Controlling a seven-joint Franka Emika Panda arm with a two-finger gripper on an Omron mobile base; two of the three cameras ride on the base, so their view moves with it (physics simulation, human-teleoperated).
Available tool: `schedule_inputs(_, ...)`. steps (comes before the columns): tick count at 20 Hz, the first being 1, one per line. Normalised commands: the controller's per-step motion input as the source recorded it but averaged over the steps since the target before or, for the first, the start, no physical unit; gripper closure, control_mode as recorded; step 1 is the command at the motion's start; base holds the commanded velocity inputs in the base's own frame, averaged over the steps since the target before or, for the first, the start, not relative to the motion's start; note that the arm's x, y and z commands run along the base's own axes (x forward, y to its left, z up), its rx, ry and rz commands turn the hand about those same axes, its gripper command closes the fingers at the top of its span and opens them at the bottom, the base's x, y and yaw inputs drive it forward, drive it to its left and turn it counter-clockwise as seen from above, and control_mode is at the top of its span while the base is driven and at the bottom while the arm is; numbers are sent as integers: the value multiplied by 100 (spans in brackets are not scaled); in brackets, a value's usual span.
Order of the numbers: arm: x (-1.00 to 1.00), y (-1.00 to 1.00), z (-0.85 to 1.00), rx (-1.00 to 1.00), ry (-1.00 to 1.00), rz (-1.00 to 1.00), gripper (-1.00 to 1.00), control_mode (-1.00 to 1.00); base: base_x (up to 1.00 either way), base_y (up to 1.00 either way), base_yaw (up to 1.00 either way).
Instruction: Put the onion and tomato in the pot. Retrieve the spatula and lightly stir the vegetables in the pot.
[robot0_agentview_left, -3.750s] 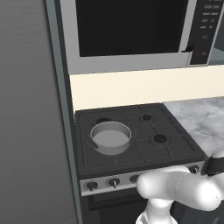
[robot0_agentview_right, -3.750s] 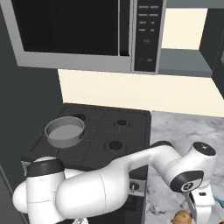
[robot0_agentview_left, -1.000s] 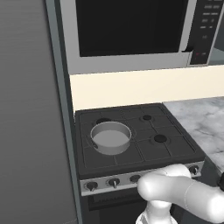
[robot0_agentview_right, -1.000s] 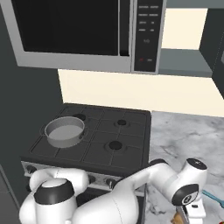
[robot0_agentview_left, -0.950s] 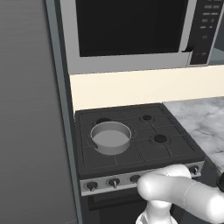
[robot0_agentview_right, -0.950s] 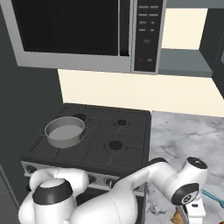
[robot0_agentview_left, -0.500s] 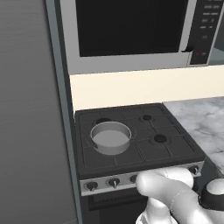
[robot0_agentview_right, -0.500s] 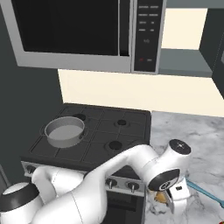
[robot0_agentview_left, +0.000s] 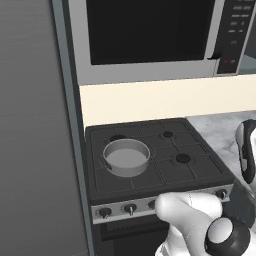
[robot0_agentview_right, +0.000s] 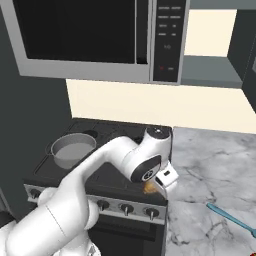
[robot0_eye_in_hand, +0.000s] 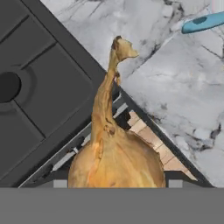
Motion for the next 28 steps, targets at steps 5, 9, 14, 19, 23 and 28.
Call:
schedule_inputs(5, 70, 100, 32, -5, -1, 52, 100, -100, 0, 0, 0)
schedule_inputs(9, 40, 100, 7, -11, 0, 51, 100, -100, 0, 0, 0)
schedule_inputs(14, 9, 100, 0, -12, 0, 27, 100, -100, 0, 0, 0)
schedule_inputs(19, 0, 55, 0, 0, -6, 14, 100, -100, 0, 0, 0)
schedule_inputs(23, 4, 55, 6, 0, -18, 15, 100, -100, 0, 0, 0)
schedule_inputs(28, 55, 71, 3, 3, -5, 4, 100, -100, 0, 0, 0)
